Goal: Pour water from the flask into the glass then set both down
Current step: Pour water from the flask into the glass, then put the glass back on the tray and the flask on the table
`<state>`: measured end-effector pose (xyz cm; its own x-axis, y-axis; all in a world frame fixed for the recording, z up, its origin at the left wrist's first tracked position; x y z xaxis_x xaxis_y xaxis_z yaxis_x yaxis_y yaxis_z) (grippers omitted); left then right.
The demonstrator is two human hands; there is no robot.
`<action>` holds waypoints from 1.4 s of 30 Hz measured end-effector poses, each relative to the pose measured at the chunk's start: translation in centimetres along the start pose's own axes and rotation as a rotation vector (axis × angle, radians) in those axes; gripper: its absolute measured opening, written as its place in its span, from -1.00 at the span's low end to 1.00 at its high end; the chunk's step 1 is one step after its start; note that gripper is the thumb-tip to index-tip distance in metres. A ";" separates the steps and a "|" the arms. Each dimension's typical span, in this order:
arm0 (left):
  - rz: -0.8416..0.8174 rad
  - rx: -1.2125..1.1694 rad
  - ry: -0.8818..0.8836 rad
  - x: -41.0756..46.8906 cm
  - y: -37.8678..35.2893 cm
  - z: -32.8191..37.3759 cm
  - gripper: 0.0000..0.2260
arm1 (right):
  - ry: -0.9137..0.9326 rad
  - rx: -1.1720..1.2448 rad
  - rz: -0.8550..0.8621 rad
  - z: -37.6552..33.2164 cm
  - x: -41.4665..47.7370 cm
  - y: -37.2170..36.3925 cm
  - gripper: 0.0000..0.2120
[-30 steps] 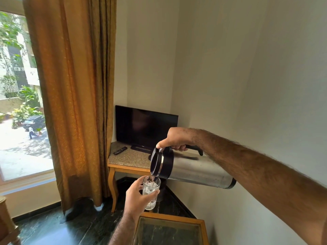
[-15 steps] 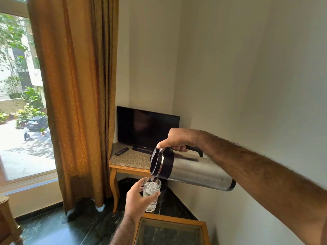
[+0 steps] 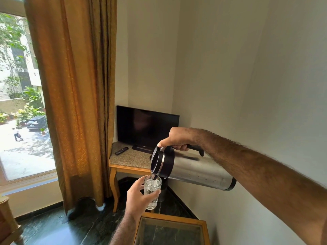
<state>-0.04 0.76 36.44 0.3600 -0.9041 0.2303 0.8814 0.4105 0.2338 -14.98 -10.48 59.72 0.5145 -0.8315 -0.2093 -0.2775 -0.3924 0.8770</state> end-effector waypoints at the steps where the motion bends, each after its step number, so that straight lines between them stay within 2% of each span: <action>1: 0.001 0.002 0.000 0.1 0.0 0.0 -0.39 | 0.004 0.003 0.003 0.2 0.1 0.1 -0.44; 4: -0.001 0.005 -0.001 0.2 -0.1 -0.1 -0.40 | 0.011 0.020 0.010 0.5 0.2 0.3 -0.30; 5: -0.002 0.009 -0.002 0.2 -0.1 -0.1 -0.39 | 0.010 0.027 0.007 0.5 0.1 0.3 -0.33; 7: -0.005 0.012 -0.001 0.2 -0.2 -0.1 -0.37 | 0.010 0.049 -0.001 0.8 0.0 0.3 -0.53; 8: -0.005 0.011 0.002 0.2 -0.2 -0.1 -0.37 | 0.015 0.066 -0.002 1.0 0.0 0.2 -0.58; 12: 0.007 -0.002 0.002 0.3 -0.3 0.1 -0.40 | 0.011 0.087 0.006 1.8 0.1 -0.1 -0.53; 16: 0.012 -0.009 -0.022 0.5 -0.3 0.4 -0.47 | 0.011 0.120 0.003 2.5 0.1 -0.5 -0.38; 23: 0.008 -0.011 -0.023 0.7 -0.5 0.1 -0.43 | 0.009 0.212 0.032 4.5 -0.4 -1.0 -0.45; 26: 0.012 -0.025 -0.011 0.8 -0.7 -0.2 -0.43 | 0.006 0.316 0.063 5.7 -1.2 -1.1 -0.45; 31: 0.025 -0.026 -0.005 1.0 -1.1 -0.5 -0.40 | -0.065 0.604 0.143 9.2 -2.4 -2.4 -0.26; 33: 0.028 -0.022 -0.005 0.9 -1.2 -0.5 -0.44 | -0.074 0.726 0.181 10.9 -2.8 -3.7 -0.33; 36: 0.022 0.002 0.008 0.8 -1.7 -1.2 -0.46 | -0.020 0.879 0.231 13.5 -3.0 -6.2 -0.64; 42: 0.009 0.034 0.040 0.0 -2.7 -4.2 -0.42 | -0.071 1.150 0.383 18.0 -3.6 -13.9 -0.68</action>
<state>-1.11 -0.85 31.81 0.3804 -0.9040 0.1950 0.8673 0.4219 0.2642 -27.52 -9.11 40.50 0.2062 -0.9756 -0.0755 -0.9784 -0.2066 -0.0015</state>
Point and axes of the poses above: each hand's wrist, its own x-axis towards the middle knuckle, its own y-axis out of the back of the hand, z = x × y, the point moved 5 cm from there along x, towards the middle knuckle, and after that the axes turned 1 degree about -x, right-handed, at the moved point
